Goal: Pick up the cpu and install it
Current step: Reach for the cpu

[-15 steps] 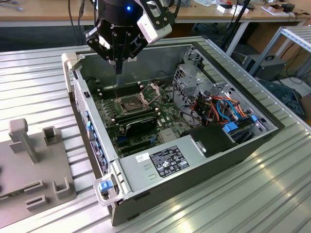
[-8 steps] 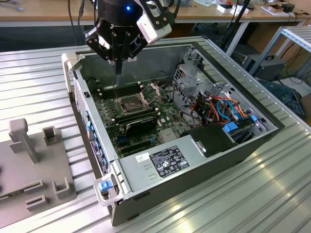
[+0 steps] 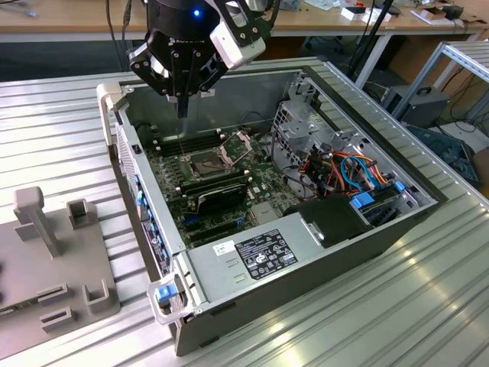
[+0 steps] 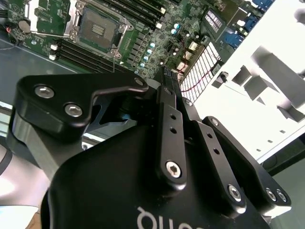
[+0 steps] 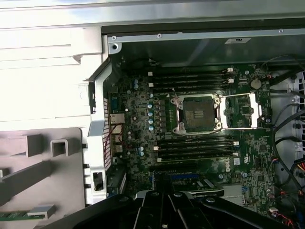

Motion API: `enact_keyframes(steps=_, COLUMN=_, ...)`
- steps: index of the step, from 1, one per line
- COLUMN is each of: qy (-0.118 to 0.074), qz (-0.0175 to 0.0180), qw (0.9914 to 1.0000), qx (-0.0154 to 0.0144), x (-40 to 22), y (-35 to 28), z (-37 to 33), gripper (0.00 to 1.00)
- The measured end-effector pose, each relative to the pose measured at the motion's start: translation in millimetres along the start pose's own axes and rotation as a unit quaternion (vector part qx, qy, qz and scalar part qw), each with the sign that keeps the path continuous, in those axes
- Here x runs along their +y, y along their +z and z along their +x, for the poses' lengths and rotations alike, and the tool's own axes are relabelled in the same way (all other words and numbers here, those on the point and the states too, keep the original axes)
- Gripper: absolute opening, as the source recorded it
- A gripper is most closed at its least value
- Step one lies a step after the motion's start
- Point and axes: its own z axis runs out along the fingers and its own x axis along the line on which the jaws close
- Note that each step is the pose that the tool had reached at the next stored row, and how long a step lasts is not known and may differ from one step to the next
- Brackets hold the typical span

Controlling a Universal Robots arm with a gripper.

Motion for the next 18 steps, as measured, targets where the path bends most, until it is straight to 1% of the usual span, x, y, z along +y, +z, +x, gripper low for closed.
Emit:
enact_keyframes(steps=6, qy=0.0, qz=0.0, qw=1.0, qx=0.0, x=-0.1, y=0.0, z=0.2, gripper=0.11)
enact_keyframes(steps=18, qy=0.0, qz=0.0, qw=1.0, qx=0.0, x=-0.4, y=-0.1, z=4.1, gripper=0.11)
